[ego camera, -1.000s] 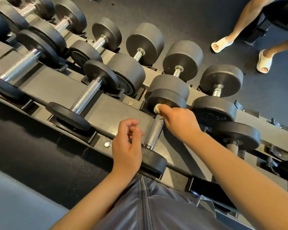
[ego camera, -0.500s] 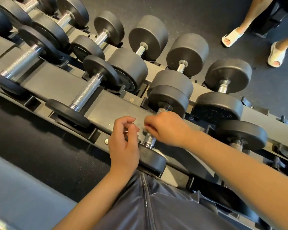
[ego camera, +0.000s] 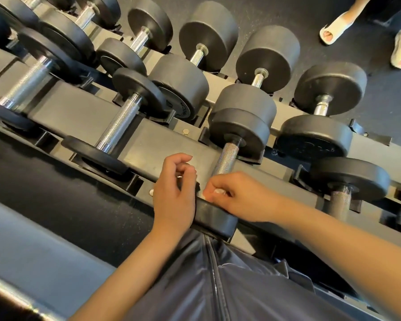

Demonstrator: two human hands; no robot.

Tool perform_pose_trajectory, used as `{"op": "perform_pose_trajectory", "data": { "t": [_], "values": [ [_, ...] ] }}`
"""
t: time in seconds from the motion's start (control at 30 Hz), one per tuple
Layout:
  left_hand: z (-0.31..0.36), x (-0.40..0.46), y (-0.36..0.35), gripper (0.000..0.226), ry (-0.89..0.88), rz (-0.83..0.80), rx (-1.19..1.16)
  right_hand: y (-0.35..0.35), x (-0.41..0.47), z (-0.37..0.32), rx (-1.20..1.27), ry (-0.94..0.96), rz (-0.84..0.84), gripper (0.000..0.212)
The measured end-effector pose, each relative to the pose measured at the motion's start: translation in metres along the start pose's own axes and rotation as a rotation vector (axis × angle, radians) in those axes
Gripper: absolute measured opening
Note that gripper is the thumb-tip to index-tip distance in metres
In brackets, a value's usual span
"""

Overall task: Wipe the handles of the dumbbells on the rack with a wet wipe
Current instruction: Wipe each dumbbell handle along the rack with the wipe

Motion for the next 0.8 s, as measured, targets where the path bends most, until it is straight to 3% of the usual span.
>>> {"op": "perform_pose_trajectory", "data": {
  "t": [0.17,0.3,0.43,0.57,0.8],
  "values": [
    [-0.01,-0.005,-0.01,0.019,0.221,0.029,-0.085,0.004,-0.024,0.034,0.074,-0.12,-0.055,0.013],
    [-0.015,0.004,-0.006,0.024,0.253,0.105,-0.088,0.002,-0.017,0.019,0.147,-0.017,0.054,0.012],
    [-0.024,0.01,0.006,0.025,0.314,0.179,-0.123,-0.001,0.002,-0.005,0.005,-0.042,0.014,0.025],
    [-0.025,0.01,0.005,0.024,0.334,0.18,-0.127,-0.004,0.026,-0.025,-0.266,-0.003,-0.009,0.022],
    [-0.02,0.005,-0.002,0.025,0.319,0.159,-0.1,0.005,0.003,-0.003,-0.065,-0.032,-0.123,0.018]
  ]
}}
Point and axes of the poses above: each hand's wrist, its own x-axis towards the middle knuckle, its own y-axis out of the back of the hand, z = x × y, the point moved 8 cm from there along x, towards the middle knuckle, and after that the axes turned 9 degrees about x, right-handed, at the moved point
